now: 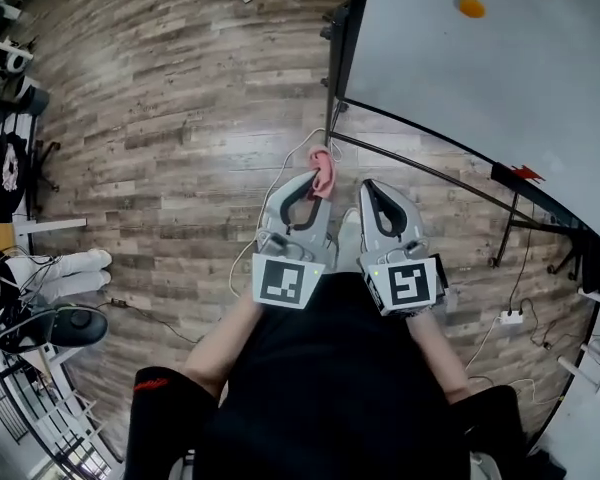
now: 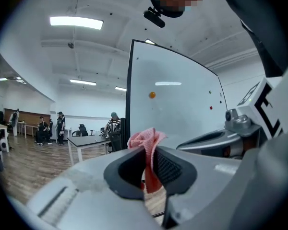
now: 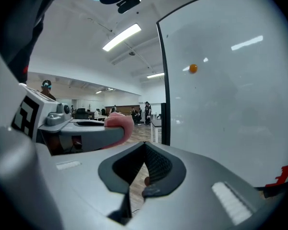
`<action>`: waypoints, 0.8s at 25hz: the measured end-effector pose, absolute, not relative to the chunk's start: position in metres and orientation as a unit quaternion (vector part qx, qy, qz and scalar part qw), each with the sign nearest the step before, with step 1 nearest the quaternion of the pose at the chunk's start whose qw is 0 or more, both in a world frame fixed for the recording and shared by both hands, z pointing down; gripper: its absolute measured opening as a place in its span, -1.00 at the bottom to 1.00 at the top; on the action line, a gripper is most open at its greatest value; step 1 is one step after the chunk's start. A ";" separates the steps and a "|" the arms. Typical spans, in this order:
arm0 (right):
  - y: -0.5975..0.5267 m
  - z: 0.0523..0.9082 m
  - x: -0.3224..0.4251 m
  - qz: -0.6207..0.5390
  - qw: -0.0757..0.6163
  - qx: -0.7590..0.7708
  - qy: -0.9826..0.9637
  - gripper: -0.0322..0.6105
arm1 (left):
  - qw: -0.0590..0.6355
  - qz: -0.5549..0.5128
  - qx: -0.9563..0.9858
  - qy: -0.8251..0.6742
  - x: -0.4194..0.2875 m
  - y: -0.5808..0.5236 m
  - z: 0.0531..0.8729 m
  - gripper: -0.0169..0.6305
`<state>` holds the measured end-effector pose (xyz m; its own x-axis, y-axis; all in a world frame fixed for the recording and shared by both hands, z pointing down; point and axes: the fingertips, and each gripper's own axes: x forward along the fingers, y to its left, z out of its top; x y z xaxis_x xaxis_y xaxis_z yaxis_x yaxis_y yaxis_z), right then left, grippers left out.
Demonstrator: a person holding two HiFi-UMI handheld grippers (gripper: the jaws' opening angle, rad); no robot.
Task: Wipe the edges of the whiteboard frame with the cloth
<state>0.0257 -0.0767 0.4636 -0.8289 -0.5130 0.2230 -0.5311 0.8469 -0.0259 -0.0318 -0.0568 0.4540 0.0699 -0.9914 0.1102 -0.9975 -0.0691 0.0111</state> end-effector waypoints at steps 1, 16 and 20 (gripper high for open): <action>-0.073 0.459 0.022 0.038 0.104 0.270 -0.956 -0.89 | 0.041 0.036 0.732 -0.679 -0.031 -0.055 0.452 -0.82; -0.087 0.385 0.011 -0.013 0.032 0.287 -0.957 -0.89 | -0.016 -0.023 0.728 -0.685 -0.057 -0.055 0.374 -0.82; -0.088 0.369 0.014 -0.024 -0.006 0.297 -0.955 -0.90 | -0.012 -0.028 0.724 -0.689 -0.058 -0.055 0.376 -0.82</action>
<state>0.0140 -0.0877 0.3694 -0.8240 -0.5660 -0.0253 -0.5666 0.8229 0.0421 -0.0579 -0.0548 0.3762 0.0494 -0.9971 -0.0574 -0.9985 -0.0507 0.0205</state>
